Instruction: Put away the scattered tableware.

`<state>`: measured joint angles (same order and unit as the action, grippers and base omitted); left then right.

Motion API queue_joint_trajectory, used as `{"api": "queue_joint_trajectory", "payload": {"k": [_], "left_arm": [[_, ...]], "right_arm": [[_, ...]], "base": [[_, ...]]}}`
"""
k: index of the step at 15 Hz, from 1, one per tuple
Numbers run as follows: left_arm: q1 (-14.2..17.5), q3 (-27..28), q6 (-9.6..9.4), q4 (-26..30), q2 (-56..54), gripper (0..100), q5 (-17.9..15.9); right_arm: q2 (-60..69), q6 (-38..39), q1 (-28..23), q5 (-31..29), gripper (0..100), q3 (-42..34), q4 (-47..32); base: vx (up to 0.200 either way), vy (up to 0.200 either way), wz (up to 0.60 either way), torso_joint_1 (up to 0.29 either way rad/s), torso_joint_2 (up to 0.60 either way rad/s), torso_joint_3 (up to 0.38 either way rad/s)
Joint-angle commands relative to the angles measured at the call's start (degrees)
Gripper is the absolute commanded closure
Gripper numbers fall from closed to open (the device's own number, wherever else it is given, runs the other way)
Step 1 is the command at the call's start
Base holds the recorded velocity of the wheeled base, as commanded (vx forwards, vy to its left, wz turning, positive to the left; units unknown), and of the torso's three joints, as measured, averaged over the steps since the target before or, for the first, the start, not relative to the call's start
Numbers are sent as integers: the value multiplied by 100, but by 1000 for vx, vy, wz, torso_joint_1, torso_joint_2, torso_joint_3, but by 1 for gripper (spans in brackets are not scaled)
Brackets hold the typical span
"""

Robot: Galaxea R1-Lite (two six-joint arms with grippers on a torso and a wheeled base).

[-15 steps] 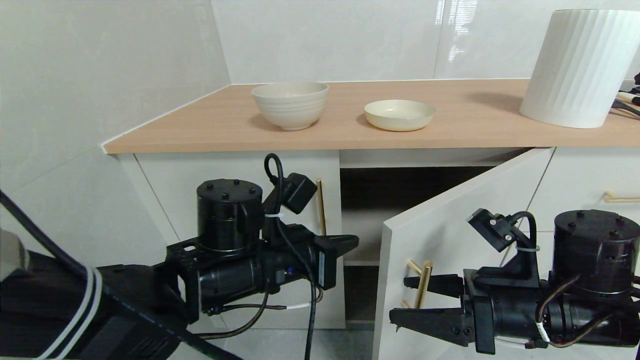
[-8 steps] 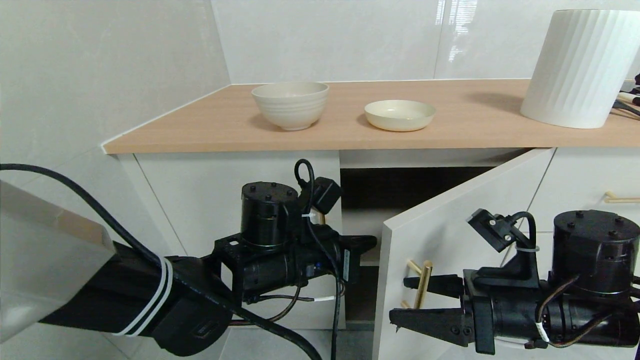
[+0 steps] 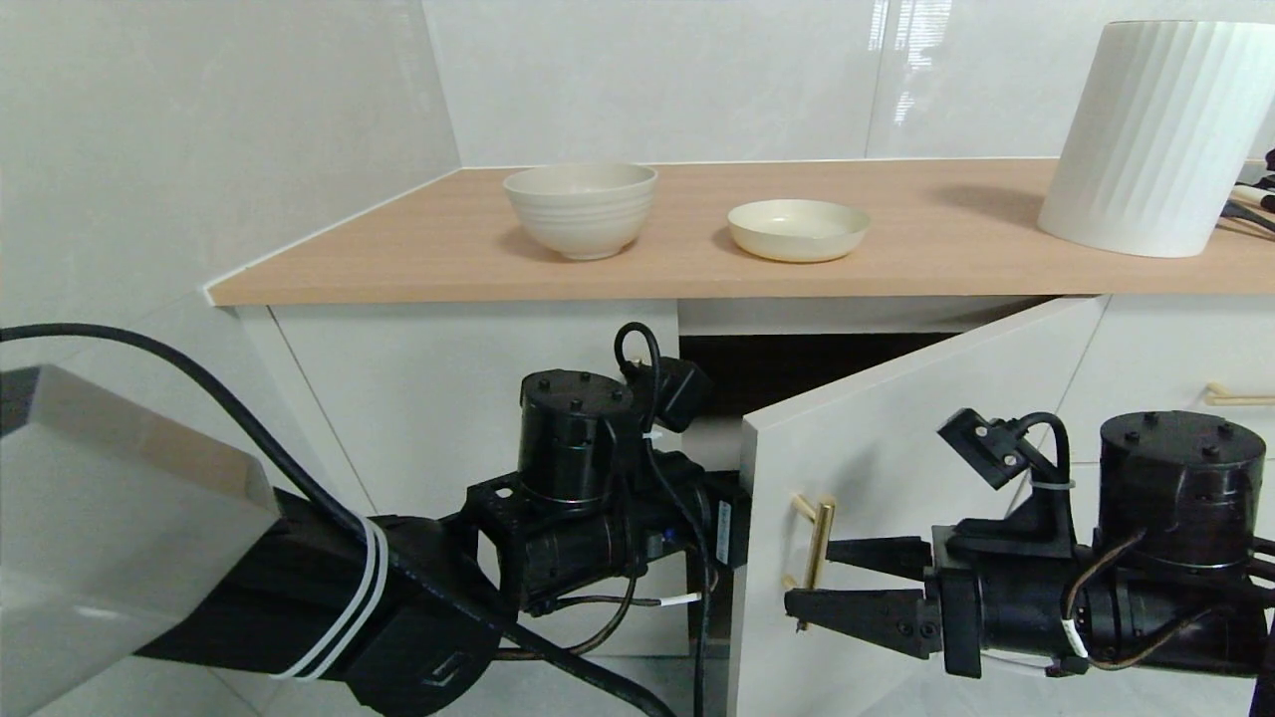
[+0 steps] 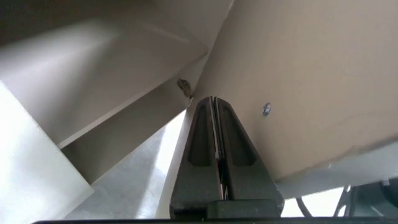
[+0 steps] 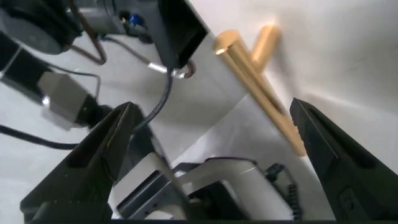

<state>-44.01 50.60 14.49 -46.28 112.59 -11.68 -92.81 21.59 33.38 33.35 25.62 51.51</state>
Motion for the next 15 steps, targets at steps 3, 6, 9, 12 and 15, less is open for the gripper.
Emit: {"api": "queue_joint_trajectory", "payload": {"k": [3, 6, 9, 12, 15], "left_arm": [[-46, -24, -8, -4, -36, 100, -10], [-46, -24, -8, -31, -53, 100, -1], [-46, -24, -17, -145, -106, 100, 148], [-38, -51, -17, -145, -123, 100, 166], [-46, -165, 18, -312, -150, 100, 148]], "right_arm": [[26, -1034, -437, -180, 0, -14, -44], [553, -1561, -402, -1164, 0, -137, -387], [2531, -1640, 108, -1903, 0, -181, -2584], [3418, -1640, 143, -2008, 0, -189, -3551], [3401, -1640, 134, -2008, 0, -207, -3577]], "base": [[0, 0, 0, 0, 0, 0], [0, 0, 0, 0, 0, 0], [0, 0, 0, 0, 0, 0], [0, 0, 0, 0, 0, 0], [0, 0, 0, 0, 0, 0]]}}
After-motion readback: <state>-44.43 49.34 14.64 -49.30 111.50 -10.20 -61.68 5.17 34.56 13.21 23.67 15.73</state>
